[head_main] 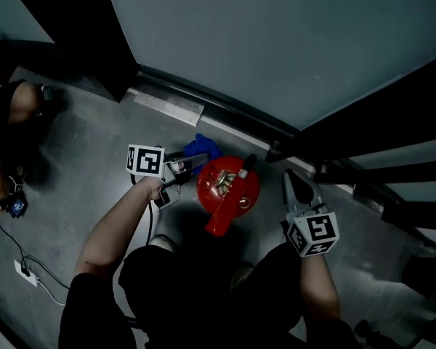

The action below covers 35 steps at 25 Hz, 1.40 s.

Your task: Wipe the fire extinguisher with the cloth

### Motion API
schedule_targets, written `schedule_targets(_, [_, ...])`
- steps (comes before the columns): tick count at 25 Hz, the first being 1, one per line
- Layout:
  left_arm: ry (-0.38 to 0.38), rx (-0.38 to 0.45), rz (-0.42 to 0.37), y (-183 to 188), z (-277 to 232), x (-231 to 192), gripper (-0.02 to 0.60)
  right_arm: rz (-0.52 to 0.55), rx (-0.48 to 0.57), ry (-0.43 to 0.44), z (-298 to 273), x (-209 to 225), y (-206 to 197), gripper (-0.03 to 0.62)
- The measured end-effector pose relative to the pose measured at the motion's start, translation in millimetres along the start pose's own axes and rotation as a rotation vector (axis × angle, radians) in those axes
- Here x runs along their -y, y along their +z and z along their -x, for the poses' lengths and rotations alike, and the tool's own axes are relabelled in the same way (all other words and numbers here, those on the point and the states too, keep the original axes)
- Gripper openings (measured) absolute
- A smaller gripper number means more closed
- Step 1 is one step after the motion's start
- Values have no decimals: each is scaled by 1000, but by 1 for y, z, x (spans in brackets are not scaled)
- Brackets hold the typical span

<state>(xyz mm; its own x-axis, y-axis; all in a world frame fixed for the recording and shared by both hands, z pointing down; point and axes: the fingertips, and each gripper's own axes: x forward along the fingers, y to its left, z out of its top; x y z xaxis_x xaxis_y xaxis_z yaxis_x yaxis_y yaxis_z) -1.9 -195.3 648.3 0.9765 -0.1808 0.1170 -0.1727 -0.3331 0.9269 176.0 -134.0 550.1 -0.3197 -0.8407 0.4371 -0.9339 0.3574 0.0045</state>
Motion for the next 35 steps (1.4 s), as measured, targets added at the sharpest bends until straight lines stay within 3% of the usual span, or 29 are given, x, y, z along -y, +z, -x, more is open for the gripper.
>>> schedule_targets(10, [114, -64, 15, -27, -10, -73, 168, -5, -38, -36, 12, 14, -11, 5])
schedule_targets(20, [217, -83, 89, -53, -21, -143, 169, 30, -111, -73, 23, 26, -31, 5])
schedule_targets(26, [294, -137, 105, -65, -25, -173, 169, 19, -121, -78, 20, 27, -33, 5])
schedule_targets(32, [365, -128, 216, -76, -22, -196, 169, 18, -140, -63, 12, 24, -38, 5])
schedule_targets(35, [395, -124, 213, -75, -21, -196, 169, 13, -129, -63, 8, 22, -35, 5])
